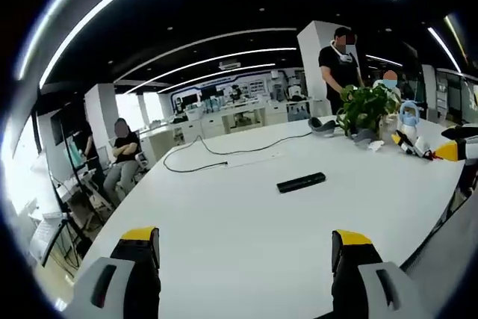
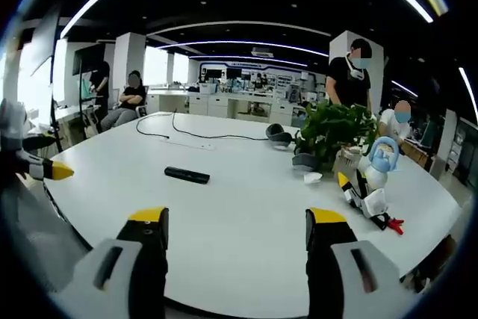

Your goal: Press the specified remote control buttons in sequence, fully releasing each button before pressing the next.

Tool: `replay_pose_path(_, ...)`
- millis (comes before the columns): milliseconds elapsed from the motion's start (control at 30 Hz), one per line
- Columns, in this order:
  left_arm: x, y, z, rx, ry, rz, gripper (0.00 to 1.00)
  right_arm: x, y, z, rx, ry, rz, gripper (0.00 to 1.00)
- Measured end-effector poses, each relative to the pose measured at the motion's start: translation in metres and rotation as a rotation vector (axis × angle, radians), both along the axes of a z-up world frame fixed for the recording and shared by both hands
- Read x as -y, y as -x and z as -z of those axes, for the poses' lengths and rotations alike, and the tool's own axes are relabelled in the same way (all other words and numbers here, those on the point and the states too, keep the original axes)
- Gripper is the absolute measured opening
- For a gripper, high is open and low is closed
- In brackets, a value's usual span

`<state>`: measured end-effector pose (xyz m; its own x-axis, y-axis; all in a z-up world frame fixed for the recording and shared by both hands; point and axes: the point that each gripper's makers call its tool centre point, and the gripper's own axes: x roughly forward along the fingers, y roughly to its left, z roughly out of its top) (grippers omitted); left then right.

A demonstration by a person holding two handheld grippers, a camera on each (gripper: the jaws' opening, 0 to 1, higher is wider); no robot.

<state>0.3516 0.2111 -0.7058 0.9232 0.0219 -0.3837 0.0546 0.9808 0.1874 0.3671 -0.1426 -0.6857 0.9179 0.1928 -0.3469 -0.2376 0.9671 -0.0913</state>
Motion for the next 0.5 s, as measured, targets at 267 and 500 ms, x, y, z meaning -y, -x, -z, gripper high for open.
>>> replay_pose_path(267, -0.0013, 0.0006, -0.0044, 0.017, 0.001, -0.007, 0.99, -0.0014, -0.0001, 0.0017, -0.009, 0.007, -0.005, 0.78)
replay_pose_path(500, -0.0001, 0.0009, -0.0027, 0.004, -0.006, -0.003, 0.99, -0.0026, 0.0002, 0.0039, -0.02, 0.015, -0.014, 0.77)
